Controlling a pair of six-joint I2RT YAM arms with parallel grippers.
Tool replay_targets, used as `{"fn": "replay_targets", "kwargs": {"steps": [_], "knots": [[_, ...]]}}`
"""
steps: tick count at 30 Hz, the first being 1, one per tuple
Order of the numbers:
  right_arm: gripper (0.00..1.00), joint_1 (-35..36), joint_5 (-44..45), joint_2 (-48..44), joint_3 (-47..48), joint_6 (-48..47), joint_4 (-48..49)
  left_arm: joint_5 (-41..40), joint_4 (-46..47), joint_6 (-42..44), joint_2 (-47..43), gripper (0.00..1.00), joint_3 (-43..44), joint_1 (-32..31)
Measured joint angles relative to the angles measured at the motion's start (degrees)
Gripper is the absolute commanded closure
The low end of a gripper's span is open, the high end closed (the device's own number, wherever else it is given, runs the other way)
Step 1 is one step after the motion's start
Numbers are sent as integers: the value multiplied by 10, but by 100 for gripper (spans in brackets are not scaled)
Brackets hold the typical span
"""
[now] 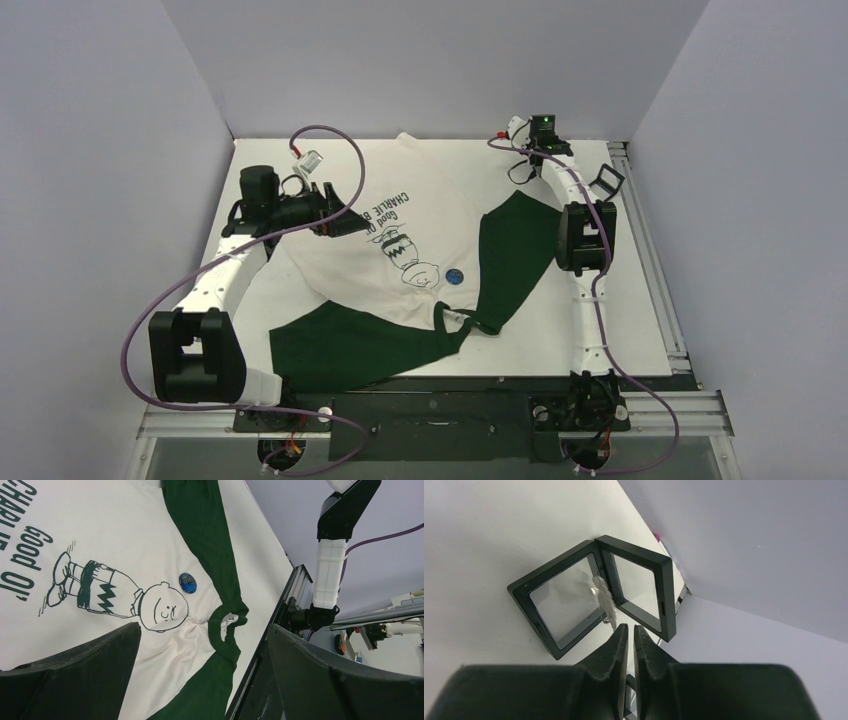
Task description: Remove the brooch from the garment
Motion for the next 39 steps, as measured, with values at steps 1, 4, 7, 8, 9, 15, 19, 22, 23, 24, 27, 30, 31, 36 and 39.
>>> {"fn": "replay_targets", "kwargs": {"steps": [1, 4, 7, 8, 9, 15, 19, 22, 23, 24, 27, 30, 31, 36, 39], "knots": [[93, 0, 0, 0, 0, 0, 2, 1, 2, -1, 0, 4, 0, 1], [93, 0, 0, 0, 0, -2, 5, 4, 8, -6, 1, 4, 0, 5], [93, 0, 0, 1, 0, -2, 7, 4, 13, -11, 2, 4, 0, 8], [92, 0, 0, 1, 0, -2, 8, 4, 14, -13, 3, 4, 0, 8], [91, 0, 0, 1, 0, -2, 9, 5, 14, -15, 3, 4, 0, 8], [84, 1, -1, 3, -1, -1, 14, 6, 19, -18, 3, 4, -4, 8], [75, 2, -7, 3, -10, 7, 16, 5, 21, -18, 5, 4, -4, 8], [62, 3, -18, 0, -24, 31, 12, 3, 22, -15, 5, 4, -4, 8], [58, 4, -24, -4, -29, 44, 7, 0, 21, -10, 5, 4, -4, 8], [52, 6, -33, -11, -35, 60, 1, -4, 20, -4, 5, 4, -4, 8], [38, 13, -63, -53, -69, 111, -18, -19, 10, 15, 5, 4, -4, 8], [32, 24, -112, -143, -131, 188, -40, -45, -14, 43, 5, 4, -3, 6], [30, 27, -130, -177, -146, 216, -45, -59, -28, 58, 5, 4, -2, 3], [30, 42, -224, -346, -228, 339, -55, -147, -80, 122, 15, 4, 12, -50], [35, 47, -287, -441, -309, 401, -60, -164, -82, 139, 27, 4, 13, -93]]}}
